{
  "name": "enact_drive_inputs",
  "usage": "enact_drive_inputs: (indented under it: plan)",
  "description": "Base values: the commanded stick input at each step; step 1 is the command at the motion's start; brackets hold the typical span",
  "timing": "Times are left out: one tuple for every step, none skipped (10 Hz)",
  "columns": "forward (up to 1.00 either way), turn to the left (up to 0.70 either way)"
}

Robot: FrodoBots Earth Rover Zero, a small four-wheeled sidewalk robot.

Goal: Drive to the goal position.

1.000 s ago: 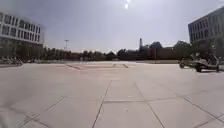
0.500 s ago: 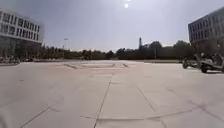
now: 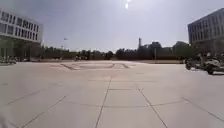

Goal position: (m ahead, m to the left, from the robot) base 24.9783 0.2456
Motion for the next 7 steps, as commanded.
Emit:
enact_drive_inputs:
  plan:
    - [1.0,0.0]
    - [1.0,0.0]
    - [1.0,0.0]
    - [1.0,0.0]
    - [1.0,0.0]
    - [1.0,0.0]
    - [1.0,0.0]
